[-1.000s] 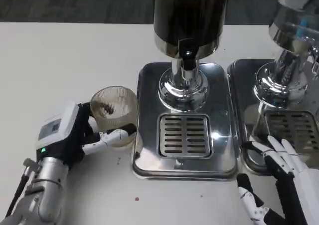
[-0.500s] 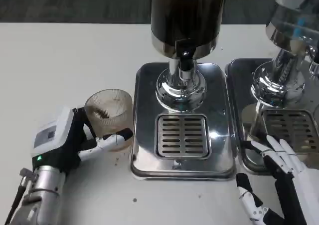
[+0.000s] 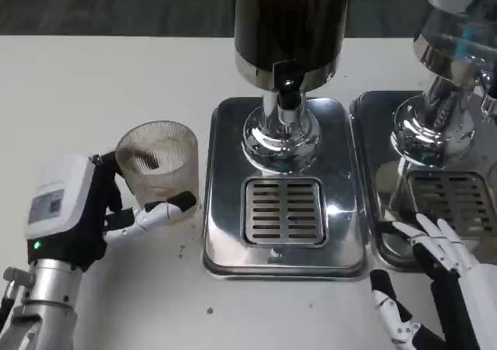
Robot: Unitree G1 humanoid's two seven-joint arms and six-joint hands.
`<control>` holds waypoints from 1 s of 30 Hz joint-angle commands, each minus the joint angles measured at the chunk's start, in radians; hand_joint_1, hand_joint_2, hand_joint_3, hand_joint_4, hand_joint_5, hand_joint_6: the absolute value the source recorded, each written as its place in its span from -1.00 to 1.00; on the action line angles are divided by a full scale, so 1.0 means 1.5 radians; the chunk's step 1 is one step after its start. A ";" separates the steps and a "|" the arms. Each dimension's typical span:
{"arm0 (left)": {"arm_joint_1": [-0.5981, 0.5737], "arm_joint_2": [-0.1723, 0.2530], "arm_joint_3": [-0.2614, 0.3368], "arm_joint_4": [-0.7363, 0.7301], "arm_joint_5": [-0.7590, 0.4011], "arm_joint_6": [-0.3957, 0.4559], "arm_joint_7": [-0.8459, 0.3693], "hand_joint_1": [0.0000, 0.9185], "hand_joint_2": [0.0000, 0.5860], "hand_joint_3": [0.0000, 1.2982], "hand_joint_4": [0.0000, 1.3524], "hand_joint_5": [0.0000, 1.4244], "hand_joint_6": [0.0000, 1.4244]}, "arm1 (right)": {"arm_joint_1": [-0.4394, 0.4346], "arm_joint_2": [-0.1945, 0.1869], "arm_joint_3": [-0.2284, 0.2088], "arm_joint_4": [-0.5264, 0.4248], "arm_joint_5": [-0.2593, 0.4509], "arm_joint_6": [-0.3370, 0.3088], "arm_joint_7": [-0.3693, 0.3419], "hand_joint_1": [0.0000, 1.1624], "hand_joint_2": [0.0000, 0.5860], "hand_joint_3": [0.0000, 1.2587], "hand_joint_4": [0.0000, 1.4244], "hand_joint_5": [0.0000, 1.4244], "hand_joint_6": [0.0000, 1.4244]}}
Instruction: Grasp the cup under the faucet to collect the drink, then remove the cup.
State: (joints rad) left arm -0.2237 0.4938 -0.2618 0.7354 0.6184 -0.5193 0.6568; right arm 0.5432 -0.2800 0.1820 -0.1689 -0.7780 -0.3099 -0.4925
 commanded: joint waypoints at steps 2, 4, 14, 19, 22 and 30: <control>0.019 -0.002 0.002 -0.063 0.010 -0.025 -0.001 -0.53 -0.50 0.03 0.18 0.49 0.79 | 0.004 0.000 -0.007 -0.005 0.007 -0.010 -0.005 -0.40 0.58 -0.52 -0.80 -0.86 -0.70; 0.014 -0.012 -0.006 -0.066 0.013 -0.027 -0.017 -0.53 -0.51 0.03 0.18 0.49 0.79 | 0.006 0.001 -0.008 -0.006 0.008 -0.011 -0.004 -0.40 0.59 -0.52 -0.80 -0.86 -0.70; -0.021 -0.059 -0.050 -0.033 0.032 -0.024 -0.064 -0.54 -0.51 0.03 0.18 0.49 0.80 | 0.026 0.012 -0.008 -0.023 0.006 -0.014 -0.011 -0.40 0.60 -0.52 -0.80 -0.86 -0.70; -0.047 -0.080 -0.063 -0.002 0.043 -0.022 -0.072 -0.54 -0.51 0.02 0.18 0.49 0.80 | 0.039 0.018 -0.009 -0.035 0.004 -0.015 -0.011 -0.39 0.60 -0.50 -0.79 -0.85 -0.70; -0.065 -0.090 -0.072 0.020 0.045 -0.020 -0.075 -0.54 -0.50 0.01 0.18 0.49 0.80 | 0.047 0.024 -0.010 -0.043 0.002 -0.014 -0.011 -0.39 0.60 -0.50 -0.79 -0.85 -0.70; -0.109 -0.116 -0.083 0.078 0.040 -0.012 -0.090 -0.58 -0.53 -0.01 0.13 0.44 0.73 | 0.073 0.034 -0.009 -0.065 0.000 -0.012 -0.008 -0.39 0.60 -0.50 -0.79 -0.85 -0.70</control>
State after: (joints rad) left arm -0.3467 0.3359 -0.3776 0.8296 0.6804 -0.5358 0.5312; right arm 0.6353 -0.2355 0.1705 -0.2457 -0.7789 -0.3218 -0.4953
